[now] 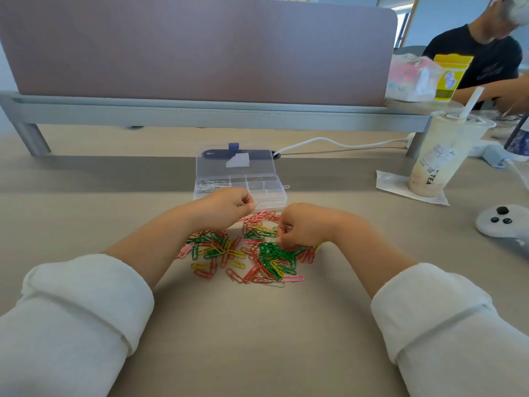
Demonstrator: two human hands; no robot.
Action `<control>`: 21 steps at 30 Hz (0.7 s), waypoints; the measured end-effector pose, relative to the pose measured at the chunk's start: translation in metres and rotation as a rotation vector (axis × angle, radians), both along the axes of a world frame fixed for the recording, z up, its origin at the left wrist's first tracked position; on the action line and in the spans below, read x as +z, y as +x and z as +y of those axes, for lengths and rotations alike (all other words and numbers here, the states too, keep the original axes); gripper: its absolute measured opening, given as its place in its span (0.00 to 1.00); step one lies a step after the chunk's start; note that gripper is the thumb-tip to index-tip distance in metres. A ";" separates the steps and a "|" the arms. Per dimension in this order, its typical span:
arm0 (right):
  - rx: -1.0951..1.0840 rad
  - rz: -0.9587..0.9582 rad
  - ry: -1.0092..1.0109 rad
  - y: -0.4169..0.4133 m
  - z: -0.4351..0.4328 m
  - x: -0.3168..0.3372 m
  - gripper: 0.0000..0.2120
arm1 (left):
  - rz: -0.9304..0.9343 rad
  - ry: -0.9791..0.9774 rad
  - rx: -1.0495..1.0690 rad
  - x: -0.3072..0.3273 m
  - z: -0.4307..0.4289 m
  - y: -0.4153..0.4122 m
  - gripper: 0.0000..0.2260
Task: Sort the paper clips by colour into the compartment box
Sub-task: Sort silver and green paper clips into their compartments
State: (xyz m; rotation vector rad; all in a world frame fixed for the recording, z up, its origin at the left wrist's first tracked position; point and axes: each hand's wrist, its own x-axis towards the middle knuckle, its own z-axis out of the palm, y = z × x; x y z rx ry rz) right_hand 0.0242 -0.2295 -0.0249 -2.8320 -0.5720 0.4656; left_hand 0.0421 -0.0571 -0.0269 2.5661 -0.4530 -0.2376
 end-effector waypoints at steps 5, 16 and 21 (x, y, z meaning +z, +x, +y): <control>-0.013 0.030 0.159 -0.001 0.008 0.009 0.06 | -0.079 -0.040 0.107 0.004 0.015 0.010 0.09; 0.104 0.009 0.279 0.028 0.048 -0.010 0.11 | -0.281 0.126 0.433 0.003 0.057 0.050 0.14; 0.098 -0.051 0.376 0.030 0.047 -0.011 0.20 | -0.378 0.213 0.420 -0.008 0.054 0.072 0.09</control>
